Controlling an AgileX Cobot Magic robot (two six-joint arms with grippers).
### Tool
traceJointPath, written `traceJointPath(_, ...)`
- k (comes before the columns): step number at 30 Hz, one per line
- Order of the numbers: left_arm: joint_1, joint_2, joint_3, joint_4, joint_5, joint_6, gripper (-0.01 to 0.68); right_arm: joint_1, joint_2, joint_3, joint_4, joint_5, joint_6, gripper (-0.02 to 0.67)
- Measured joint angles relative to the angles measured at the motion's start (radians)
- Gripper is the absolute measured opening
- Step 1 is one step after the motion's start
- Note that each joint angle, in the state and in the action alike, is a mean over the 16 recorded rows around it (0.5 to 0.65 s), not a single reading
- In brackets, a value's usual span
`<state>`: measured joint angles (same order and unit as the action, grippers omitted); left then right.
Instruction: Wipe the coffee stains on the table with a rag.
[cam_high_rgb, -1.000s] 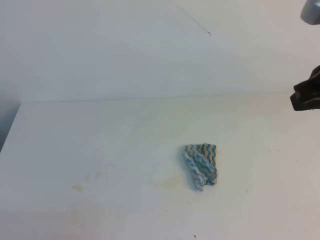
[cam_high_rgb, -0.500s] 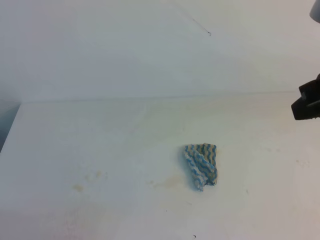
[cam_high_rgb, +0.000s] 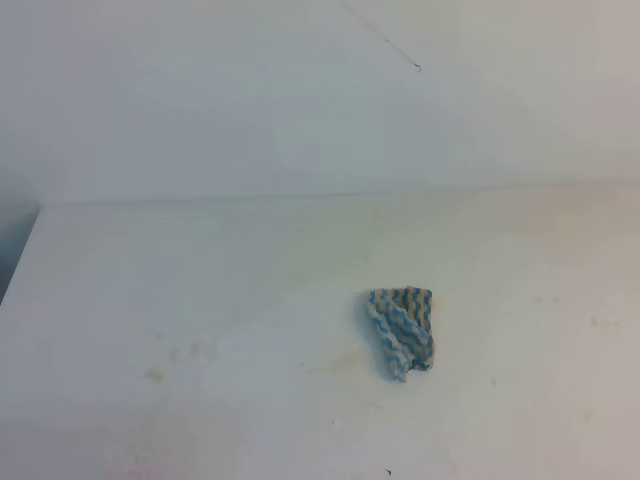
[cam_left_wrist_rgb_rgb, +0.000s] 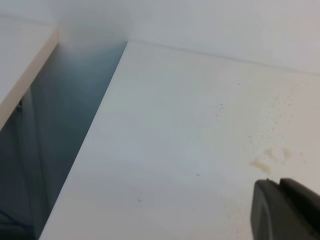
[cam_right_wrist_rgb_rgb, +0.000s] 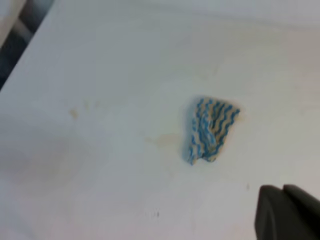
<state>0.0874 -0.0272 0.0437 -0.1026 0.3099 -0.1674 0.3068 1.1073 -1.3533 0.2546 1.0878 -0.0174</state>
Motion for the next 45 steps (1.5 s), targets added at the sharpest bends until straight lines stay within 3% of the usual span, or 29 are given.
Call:
traceJointPath(13,0.0,0.0,0.0,0.0,0.0,0.0,0.001,-0.329,-0.352,0.004,-0.078,-0.038,0.0,-0.004)
traceJointPath(21,0.0,0.0,0.0,0.0,0.0,0.0,0.001,-0.46,-0.489,0.108,-0.208,-0.321,-0.001,-0.004)
traceJointPath(32,0.0,0.0,0.0,0.0,0.0,0.0,0.001,-0.456,-0.677,0.568,-0.259,-0.861,-0.002,-0.004)
traceJointPath(45,0.0,0.0,0.0,0.0,0.0,0.0,0.001,-0.349,-0.938,1.143,-0.256,-0.969,-0.003,-0.004)
